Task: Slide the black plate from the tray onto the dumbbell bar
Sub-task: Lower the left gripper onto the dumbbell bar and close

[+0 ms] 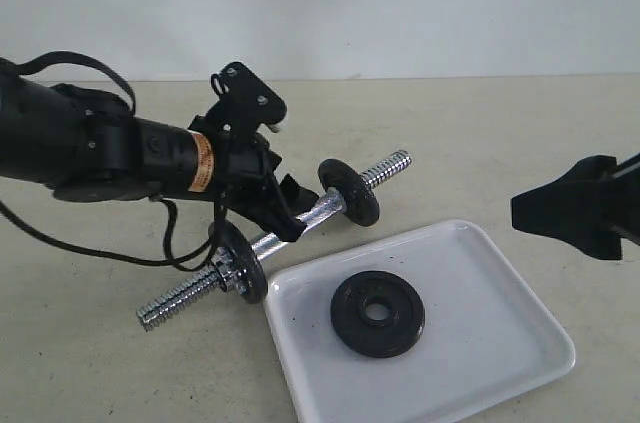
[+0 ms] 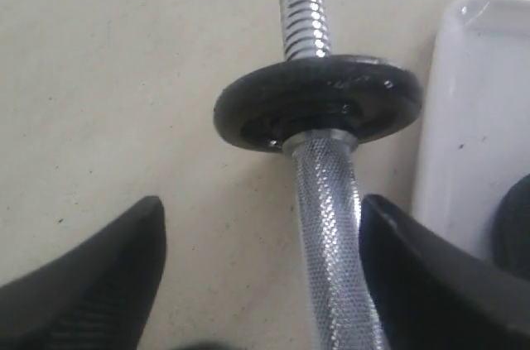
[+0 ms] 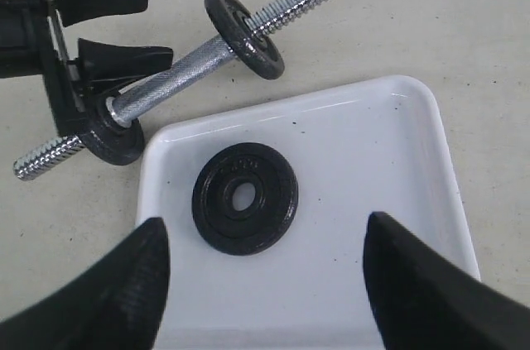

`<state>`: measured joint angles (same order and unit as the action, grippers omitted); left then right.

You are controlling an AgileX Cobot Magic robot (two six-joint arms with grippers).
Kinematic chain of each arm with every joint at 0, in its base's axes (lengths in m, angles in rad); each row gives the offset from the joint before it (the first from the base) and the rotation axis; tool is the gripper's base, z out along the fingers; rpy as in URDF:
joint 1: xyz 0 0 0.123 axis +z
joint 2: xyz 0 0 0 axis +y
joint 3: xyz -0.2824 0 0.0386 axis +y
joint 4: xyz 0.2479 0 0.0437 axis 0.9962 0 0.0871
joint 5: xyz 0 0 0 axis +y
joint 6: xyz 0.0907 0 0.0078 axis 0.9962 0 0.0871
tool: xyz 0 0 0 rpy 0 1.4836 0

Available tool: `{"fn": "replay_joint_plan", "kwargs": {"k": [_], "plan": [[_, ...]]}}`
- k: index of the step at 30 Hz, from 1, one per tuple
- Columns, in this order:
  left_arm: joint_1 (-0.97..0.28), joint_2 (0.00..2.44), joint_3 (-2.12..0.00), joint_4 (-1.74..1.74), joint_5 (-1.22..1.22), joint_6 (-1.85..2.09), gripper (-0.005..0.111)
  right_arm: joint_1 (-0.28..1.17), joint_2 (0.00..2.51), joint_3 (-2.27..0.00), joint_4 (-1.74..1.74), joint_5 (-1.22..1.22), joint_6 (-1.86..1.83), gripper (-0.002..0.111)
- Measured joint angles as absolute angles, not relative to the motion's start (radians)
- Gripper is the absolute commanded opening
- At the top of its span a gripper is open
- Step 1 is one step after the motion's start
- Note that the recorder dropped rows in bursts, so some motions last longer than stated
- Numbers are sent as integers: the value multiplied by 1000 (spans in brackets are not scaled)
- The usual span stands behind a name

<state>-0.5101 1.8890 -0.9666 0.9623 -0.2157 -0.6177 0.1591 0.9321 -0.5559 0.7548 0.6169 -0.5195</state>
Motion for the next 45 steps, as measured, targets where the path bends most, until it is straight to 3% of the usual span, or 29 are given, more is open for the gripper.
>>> {"fn": "replay_joint_plan", "kwargs": {"k": [6, 32, 40, 45], "plan": [[-587, 1941, -1092, 936, 63, -632, 62, 159, 932, -556, 755, 617, -522, 61], [-637, 2086, -1147, 840, 162, -467, 61, 159, 932, -556, 755, 617, -530, 61], [-637, 2106, -1179, 840, 172, -427, 50, 159, 932, -556, 753, 617, -537, 61], [-637, 2110, -1191, 840, 224, -408, 32, 159, 932, -556, 753, 617, -539, 61]]}}
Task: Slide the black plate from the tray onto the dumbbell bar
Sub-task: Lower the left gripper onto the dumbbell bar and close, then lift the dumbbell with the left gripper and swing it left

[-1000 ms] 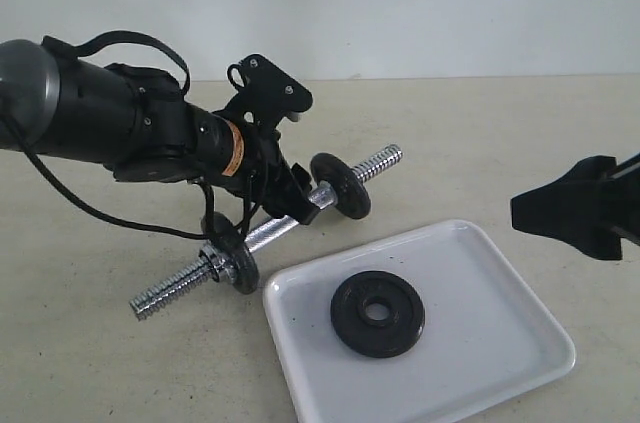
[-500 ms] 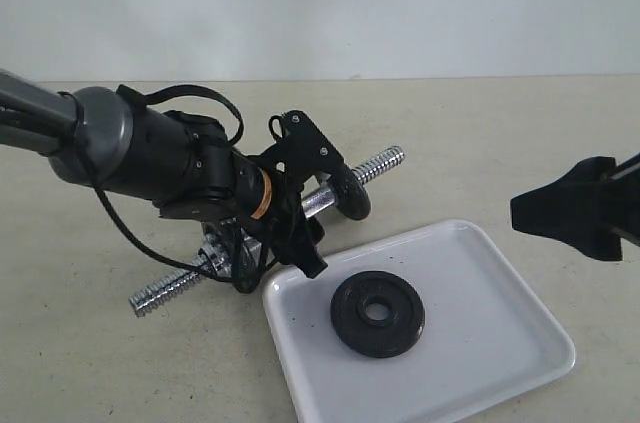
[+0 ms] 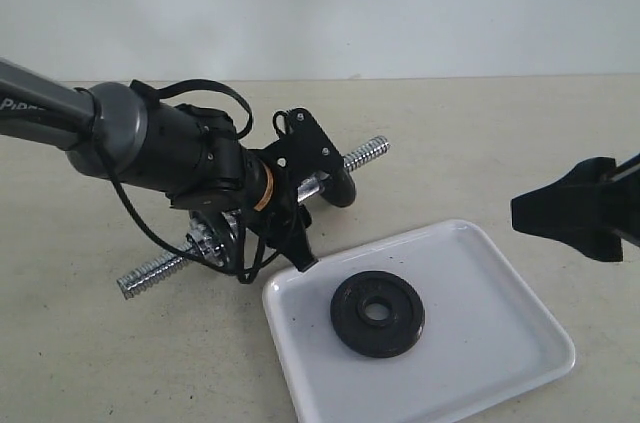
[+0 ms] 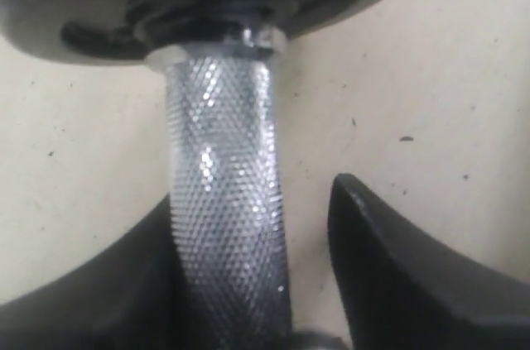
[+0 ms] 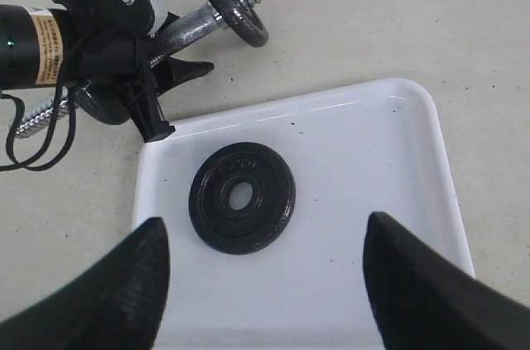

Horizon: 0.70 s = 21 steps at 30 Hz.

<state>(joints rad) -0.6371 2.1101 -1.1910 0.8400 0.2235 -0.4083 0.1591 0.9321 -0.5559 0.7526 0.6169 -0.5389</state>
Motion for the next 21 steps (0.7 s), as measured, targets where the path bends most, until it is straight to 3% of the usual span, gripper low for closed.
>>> {"fn": "replay_joint_plan", "kwargs": {"k": [7, 21], "plan": [[-637, 2112, -1197, 840, 289, -366, 4, 159, 932, -556, 753, 617, -539, 61], [-623, 2112, -1204, 829, 712, -98, 4, 159, 932, -556, 753, 617, -541, 61]]}}
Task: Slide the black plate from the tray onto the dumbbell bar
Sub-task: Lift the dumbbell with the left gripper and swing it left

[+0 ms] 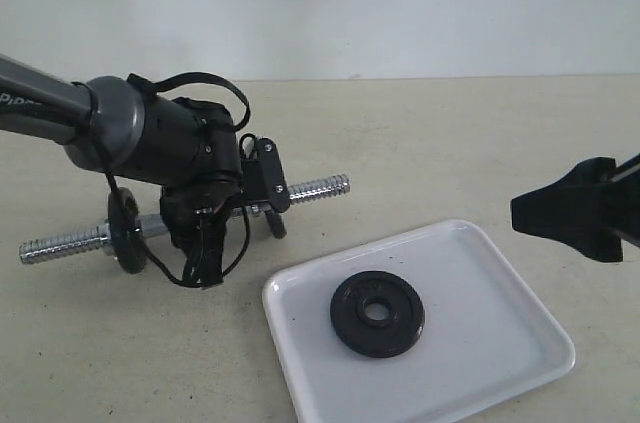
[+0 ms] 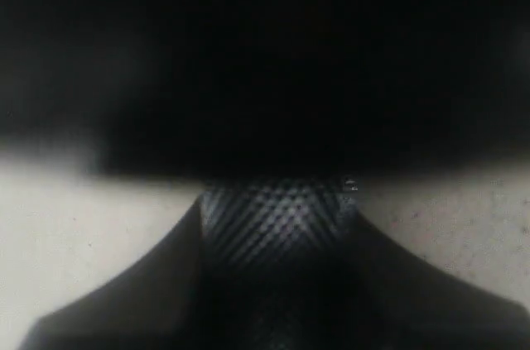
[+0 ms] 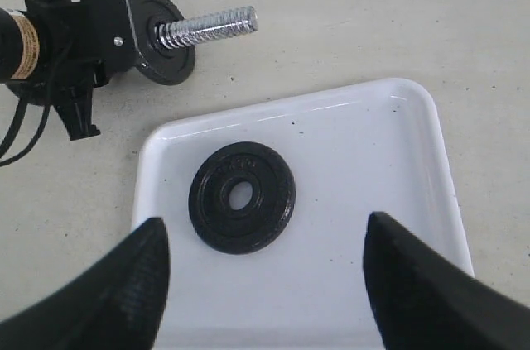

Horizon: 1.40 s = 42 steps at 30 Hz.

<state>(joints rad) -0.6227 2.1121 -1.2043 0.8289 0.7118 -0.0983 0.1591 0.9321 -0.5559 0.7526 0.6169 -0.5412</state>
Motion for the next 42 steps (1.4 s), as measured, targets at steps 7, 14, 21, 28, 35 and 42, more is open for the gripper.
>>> {"fn": "replay_joint_plan", "kwargs": {"k": [7, 14, 21, 28, 35, 42], "plan": [[-581, 2094, -1176, 686, 708, -15, 4, 159, 932, -522, 754, 588, -547, 61], [-579, 2075, -1140, 647, 691, 37, 4, 159, 932, -484, 752, 552, -549, 61], [-577, 2068, -1138, 601, 693, 39, 4, 159, 932, -484, 752, 550, -549, 61], [-568, 2032, -1119, 487, 637, 48, 4, 159, 932, -484, 752, 550, -549, 61], [-570, 1979, -1075, 398, 585, 56, 4, 159, 932, -484, 752, 550, -553, 61], [-572, 1939, -998, 384, 538, 63, 4, 159, 932, -484, 752, 550, -558, 61]]}}
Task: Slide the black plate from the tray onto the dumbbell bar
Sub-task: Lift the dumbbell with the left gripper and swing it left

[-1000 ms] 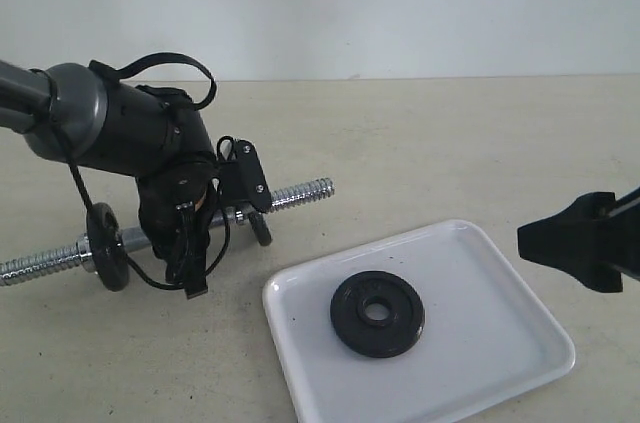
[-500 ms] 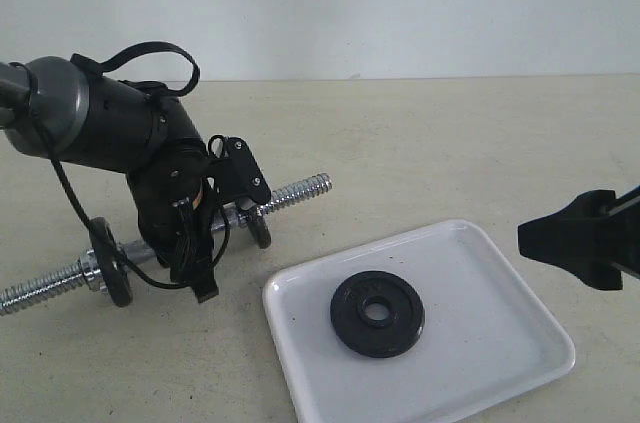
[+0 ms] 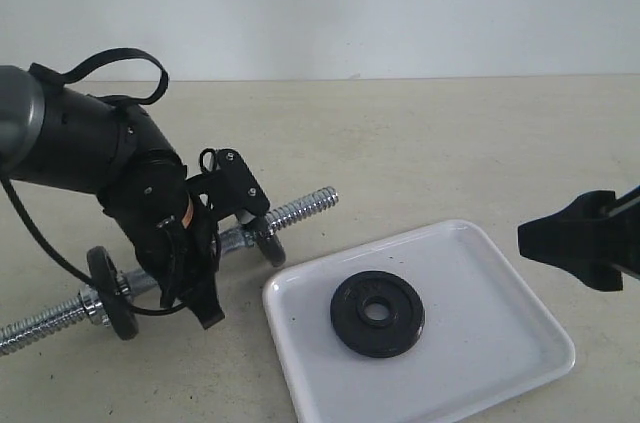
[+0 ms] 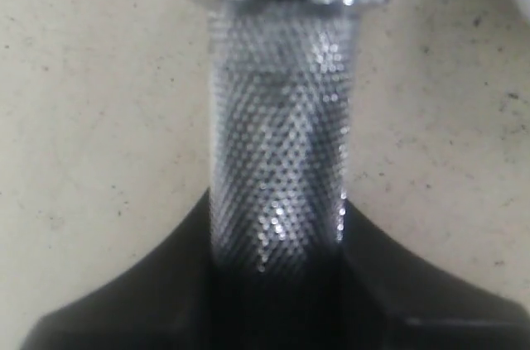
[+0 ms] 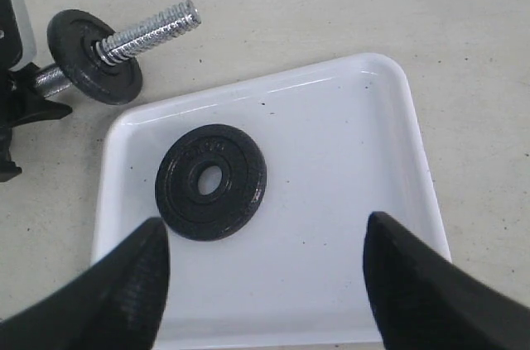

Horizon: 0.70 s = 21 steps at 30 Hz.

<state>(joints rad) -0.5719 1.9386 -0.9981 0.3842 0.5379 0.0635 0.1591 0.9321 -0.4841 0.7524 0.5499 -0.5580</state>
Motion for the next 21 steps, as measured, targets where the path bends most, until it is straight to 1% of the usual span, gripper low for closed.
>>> {"fn": "replay_joint_plan", "kwargs": {"k": [6, 15, 17, 19, 21], "plan": [[-544, 1918, -937, 386, 450, 68, 4, 159, 932, -484, 752, 550, -563, 61], [-528, 1916, -925, 382, 420, 50, 5, 159, 932, -484, 752, 550, -563, 61], [-525, 1916, -925, 382, 410, 43, 12, 159, 932, -484, 752, 548, -563, 61], [-524, 1916, -925, 382, 403, 34, 24, 159, 932, -484, 752, 548, -563, 61], [-523, 1916, -921, 381, 394, 29, 38, 159, 932, -484, 752, 546, -563, 61]]}}
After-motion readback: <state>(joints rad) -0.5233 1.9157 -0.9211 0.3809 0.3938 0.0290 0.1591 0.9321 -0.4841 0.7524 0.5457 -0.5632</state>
